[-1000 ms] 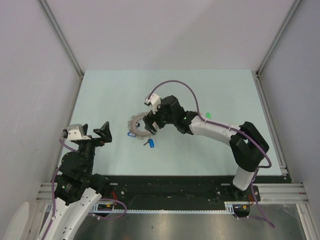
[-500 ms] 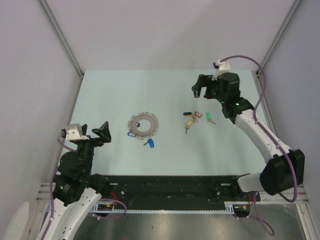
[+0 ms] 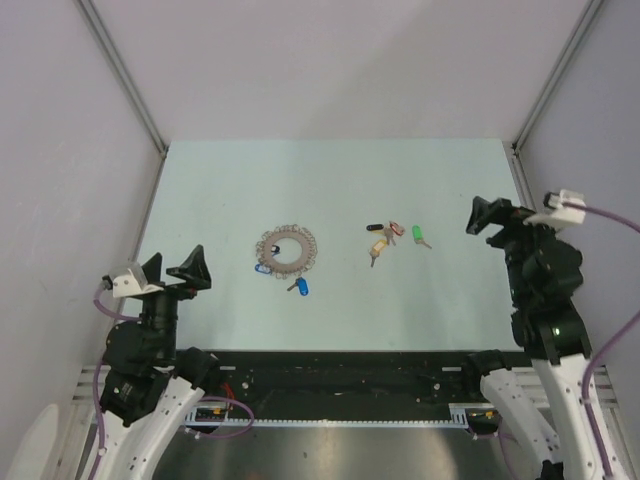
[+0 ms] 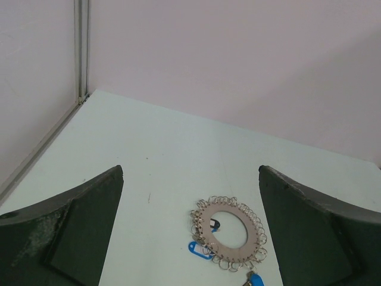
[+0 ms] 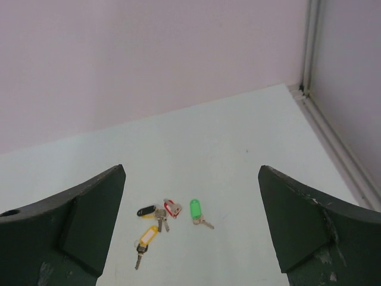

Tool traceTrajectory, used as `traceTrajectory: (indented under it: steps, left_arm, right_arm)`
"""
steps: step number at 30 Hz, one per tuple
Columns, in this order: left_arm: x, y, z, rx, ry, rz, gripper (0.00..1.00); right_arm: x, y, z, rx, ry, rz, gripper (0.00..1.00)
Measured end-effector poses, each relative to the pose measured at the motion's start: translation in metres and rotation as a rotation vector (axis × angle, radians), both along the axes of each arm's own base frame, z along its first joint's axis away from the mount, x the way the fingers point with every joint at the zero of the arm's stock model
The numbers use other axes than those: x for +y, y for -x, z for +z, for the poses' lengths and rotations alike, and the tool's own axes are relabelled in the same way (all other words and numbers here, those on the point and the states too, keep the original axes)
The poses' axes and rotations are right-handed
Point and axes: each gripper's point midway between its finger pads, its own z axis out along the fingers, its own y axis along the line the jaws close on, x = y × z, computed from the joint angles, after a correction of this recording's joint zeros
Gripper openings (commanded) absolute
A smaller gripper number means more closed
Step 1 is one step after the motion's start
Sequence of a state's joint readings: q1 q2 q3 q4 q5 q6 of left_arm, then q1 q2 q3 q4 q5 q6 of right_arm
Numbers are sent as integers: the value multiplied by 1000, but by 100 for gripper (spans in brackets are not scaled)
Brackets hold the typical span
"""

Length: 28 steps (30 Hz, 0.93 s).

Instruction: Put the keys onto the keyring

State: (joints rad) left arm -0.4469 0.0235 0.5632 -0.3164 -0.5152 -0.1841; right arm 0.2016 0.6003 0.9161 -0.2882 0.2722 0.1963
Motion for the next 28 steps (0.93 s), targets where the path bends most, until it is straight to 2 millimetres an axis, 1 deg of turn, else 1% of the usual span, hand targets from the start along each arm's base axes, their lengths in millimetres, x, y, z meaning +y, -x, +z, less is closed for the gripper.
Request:
traceTrajectory:
  steps: [2,5,8,10,14,18,21,28]
  left_arm:
    - [2,1,1,-5,4,8,100]
    - [3,1,1,-4,5,15,100]
    - [4,1,0,-3,5,17,100]
    - [4,1,1,-4,5,19,100]
    - [4,1,1,-4,5,20,100]
    - [4,1,0,-3,5,21,100]
    - [4,0,0,2,3,21,100]
    - [5,-1,-1,8,2,29,100]
  right_arm:
    - [-11,23,6,-64,-1,-33,100]
    - [-22,48,16,-150,0,-67,100]
    - [-29,63,15,-195,19,-87,100]
    - [-32,66,10,-200,34,-97,100]
    - [-31,64,-9,-180,60,-91,100]
    - [-29,64,-21,-176,71,-82,100]
    - [-30,69,-22,-193,72,-82,100]
    - [-33,78,-13,-254,71,-87,100]
